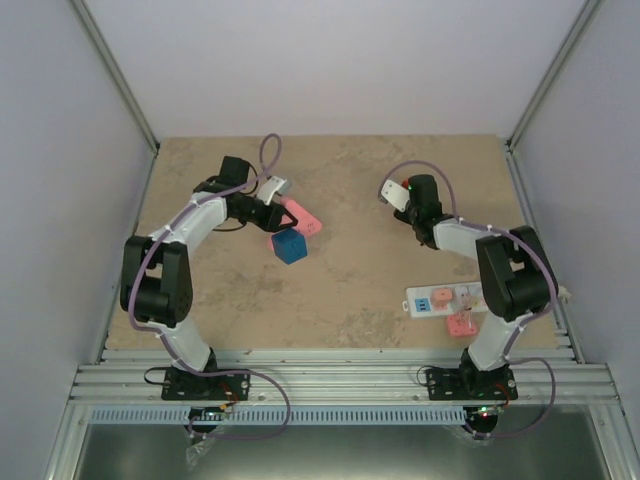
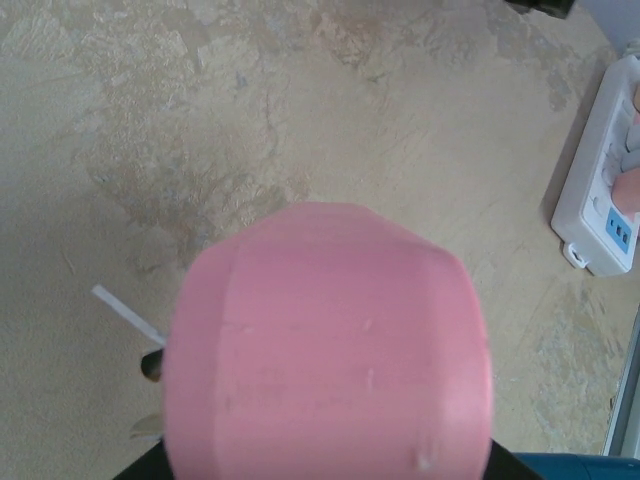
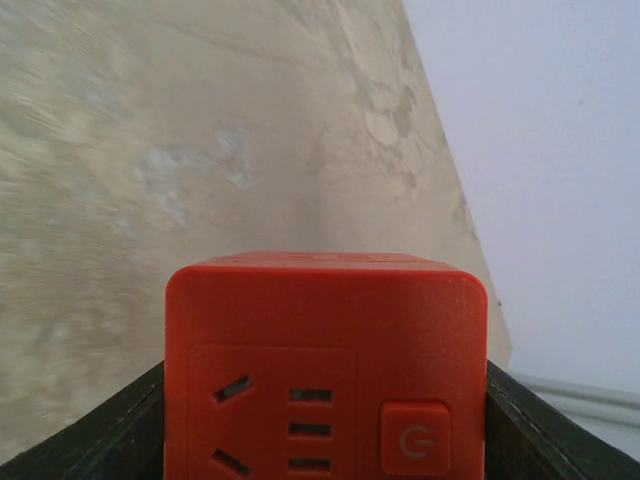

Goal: Pull the plug off the socket
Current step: Place the plug at the center of the board.

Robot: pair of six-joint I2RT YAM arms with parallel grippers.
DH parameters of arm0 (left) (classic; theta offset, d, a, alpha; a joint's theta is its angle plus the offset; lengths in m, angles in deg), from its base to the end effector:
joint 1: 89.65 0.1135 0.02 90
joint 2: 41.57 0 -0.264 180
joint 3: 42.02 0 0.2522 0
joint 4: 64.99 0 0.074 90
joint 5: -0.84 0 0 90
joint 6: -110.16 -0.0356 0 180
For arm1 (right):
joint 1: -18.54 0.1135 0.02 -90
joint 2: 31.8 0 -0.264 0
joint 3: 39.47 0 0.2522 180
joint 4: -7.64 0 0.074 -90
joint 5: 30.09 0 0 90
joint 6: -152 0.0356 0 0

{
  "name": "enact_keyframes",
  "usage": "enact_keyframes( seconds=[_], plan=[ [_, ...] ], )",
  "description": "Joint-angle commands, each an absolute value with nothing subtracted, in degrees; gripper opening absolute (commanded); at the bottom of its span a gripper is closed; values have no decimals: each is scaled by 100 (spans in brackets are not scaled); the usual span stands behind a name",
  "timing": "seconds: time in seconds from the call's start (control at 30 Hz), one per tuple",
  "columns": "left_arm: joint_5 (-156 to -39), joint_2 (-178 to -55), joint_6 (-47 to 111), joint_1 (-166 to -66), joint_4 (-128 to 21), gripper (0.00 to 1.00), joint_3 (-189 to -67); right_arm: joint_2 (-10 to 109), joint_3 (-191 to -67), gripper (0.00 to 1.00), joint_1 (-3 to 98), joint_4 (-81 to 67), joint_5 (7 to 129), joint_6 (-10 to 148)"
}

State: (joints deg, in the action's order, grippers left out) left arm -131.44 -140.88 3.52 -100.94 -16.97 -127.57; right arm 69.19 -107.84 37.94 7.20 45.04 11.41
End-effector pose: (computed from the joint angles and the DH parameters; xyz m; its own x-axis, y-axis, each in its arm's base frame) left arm 0.3436 -0.0930 0.2256 -0.6971 0.3552 -0.6228 0.6851 0.5861 -0.4326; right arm 0.3554 0.1155 0.1776 -0.2354 -0.8746 -0.4239 -0.4726 0.4841 -0.7364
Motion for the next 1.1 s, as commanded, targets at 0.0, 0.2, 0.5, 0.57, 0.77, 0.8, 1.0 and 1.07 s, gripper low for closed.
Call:
enact_keyframes(
  seconds=[0.0,0.2,0.5,0.57,0.77,0.8,1.0,1.07],
  plan=[
    [-13284,-13834,412,-10059,-1862,0,-12741,7481,-11174,5,3554,1352,4114,1492],
    [-13293,-13826,417,-10055,-1871,0,-12741,7924,-11403,5,3401,1533,3892,1585],
    [-13286,-13845,428,-10055,-1887,0,-12734,8088,-11376,9,3401,1482,3943,1664],
    [-13283,-13838,422,-10054,-1890,0,-12734,8090,-11358,11,3401,1488,3945,1665],
    [-13284,-13834,423,-10054,-1887,0,-12723,8063,-11344,34,3401,1361,4105,1739],
    [-13285,-13829,420,-10048,-1897,0,-12724,8054,-11344,43,3401,1323,4133,1766],
    [-13284,-13817,416,-10046,-1906,0,-12711,8011,-11344,69,3409,1184,4252,1844],
    [-13283,-13816,420,-10046,-1910,0,-12709,7979,-11337,74,3422,1136,4305,1860]
  ],
)
